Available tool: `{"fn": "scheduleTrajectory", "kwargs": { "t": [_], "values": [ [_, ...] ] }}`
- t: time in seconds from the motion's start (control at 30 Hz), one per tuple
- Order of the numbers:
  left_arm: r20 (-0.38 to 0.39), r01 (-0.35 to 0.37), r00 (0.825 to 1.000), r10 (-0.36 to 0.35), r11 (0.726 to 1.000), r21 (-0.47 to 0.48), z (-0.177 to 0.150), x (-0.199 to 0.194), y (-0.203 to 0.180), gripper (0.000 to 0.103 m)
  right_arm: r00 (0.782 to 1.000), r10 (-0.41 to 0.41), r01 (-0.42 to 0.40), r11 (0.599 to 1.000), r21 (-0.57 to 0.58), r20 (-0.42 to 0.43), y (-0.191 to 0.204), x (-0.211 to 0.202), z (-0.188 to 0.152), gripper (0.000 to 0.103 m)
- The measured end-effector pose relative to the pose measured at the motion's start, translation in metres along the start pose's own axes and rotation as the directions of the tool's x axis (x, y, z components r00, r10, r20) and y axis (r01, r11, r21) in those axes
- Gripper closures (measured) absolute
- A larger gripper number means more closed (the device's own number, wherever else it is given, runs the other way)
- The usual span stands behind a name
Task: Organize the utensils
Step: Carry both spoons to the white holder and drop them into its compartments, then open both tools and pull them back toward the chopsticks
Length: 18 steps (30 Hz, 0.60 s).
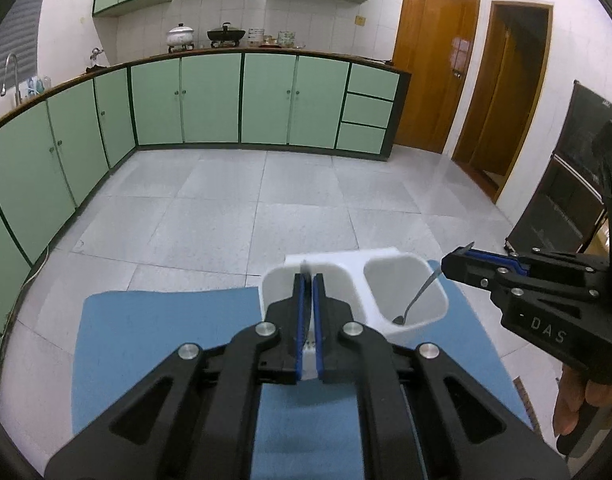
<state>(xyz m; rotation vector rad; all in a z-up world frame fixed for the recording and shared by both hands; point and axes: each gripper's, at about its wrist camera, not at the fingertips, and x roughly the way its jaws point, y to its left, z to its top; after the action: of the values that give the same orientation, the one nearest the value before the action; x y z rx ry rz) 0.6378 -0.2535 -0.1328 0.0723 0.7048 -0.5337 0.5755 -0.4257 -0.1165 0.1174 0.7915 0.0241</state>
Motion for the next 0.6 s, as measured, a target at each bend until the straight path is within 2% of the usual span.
{"fn": "scheduleTrajectory", "kwargs": {
  "t": [0.03,0.1,0.2,0.33,0.43,0.6],
  "values": [
    [0.005,-0.005,1.0,0.005,1.0,0.004,-0.004,-0.004,0.0,0.078,1.0,-0.004,0.004,1.0,-0.004,0.003,0.001,-0.001,-0.002,0.091],
    [0.028,-0.022,0.999,0.022,1.0,0.013,-0.004,-0.015,-0.001,0.064,1.0,-0.006,0.006,1.0,-0.006,0.012,0.004,-0.008,-0.004,0.087],
    [0.051,-0.02,0.999,0.019,0.999,0.028,-0.002,-0.038,-0.003,0.063,0.999,-0.005,0.006,1.0,-0.017,0.043,0.007,-0.032,-0.01,0.086],
    [0.098,-0.026,0.995,0.022,0.999,0.038,-0.006,-0.091,-0.003,0.056,0.995,0.018,-0.018,1.0,0.005,0.099,0.006,-0.082,-0.02,0.085],
    [0.139,-0.039,0.99,0.034,0.999,0.032,-0.027,-0.144,-0.001,0.043,0.987,0.034,-0.036,0.999,0.009,0.157,0.01,-0.131,-0.048,0.08],
    [0.167,-0.055,0.985,0.048,0.998,0.035,-0.108,-0.218,-0.002,0.031,0.975,0.05,-0.053,0.999,0.007,0.218,0.028,-0.2,-0.145,0.071]
  ]
}}
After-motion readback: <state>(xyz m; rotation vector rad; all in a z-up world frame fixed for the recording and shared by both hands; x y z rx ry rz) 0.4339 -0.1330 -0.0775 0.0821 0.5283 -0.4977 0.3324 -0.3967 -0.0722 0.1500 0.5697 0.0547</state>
